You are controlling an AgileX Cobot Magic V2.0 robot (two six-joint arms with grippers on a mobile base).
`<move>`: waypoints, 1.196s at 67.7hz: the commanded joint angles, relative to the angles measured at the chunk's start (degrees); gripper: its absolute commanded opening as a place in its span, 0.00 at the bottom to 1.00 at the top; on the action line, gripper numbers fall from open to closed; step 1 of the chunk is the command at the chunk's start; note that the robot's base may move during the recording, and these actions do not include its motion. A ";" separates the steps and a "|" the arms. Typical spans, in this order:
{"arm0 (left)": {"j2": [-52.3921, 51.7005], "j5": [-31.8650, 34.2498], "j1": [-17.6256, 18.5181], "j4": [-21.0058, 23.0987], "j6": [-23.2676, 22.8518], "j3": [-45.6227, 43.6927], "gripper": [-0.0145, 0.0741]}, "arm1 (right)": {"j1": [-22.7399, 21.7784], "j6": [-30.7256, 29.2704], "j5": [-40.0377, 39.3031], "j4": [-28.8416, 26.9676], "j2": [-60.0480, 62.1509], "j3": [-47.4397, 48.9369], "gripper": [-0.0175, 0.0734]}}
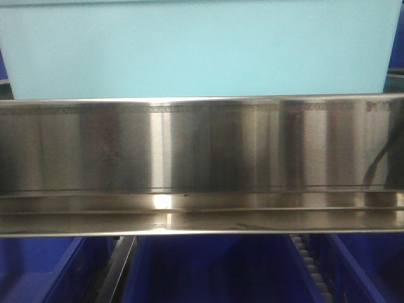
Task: Move two blue bins to right shelf middle
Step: 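Close both grippers on the teal bin's side walls, then lift the teal bin up and back off the shelf with both grippers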
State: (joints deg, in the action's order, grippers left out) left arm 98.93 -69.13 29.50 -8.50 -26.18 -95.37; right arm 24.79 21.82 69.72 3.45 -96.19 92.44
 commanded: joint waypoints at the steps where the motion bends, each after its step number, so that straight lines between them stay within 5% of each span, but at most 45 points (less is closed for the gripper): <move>1: 0.12 -0.84 -0.15 -1.26 0.13 -0.35 0.04 | 0.23 0.96 0.24 3.56 0.87 0.13 0.01; 12: -2.33 -0.84 0.07 -2.59 -2.04 -0.35 0.04 | 2.53 4.51 0.24 8.95 3.47 0.13 0.01; 42: -12.26 -0.84 2.57 -8.21 -3.87 -5.69 0.04 | 5.80 6.72 -0.65 13.06 10.78 3.57 0.01; 55: -12.37 -0.84 7.40 -14.52 -4.03 -13.28 0.04 | 9.26 6.72 0.24 18.65 10.88 12.43 0.01; 81: -12.37 -0.84 8.49 -16.17 -4.49 -16.79 0.04 | 10.27 6.72 0.24 19.03 11.02 16.73 0.01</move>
State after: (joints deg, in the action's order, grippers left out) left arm 87.29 -71.26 37.27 -23.64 -30.22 -111.37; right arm 34.95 28.54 71.45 20.58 -85.84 108.45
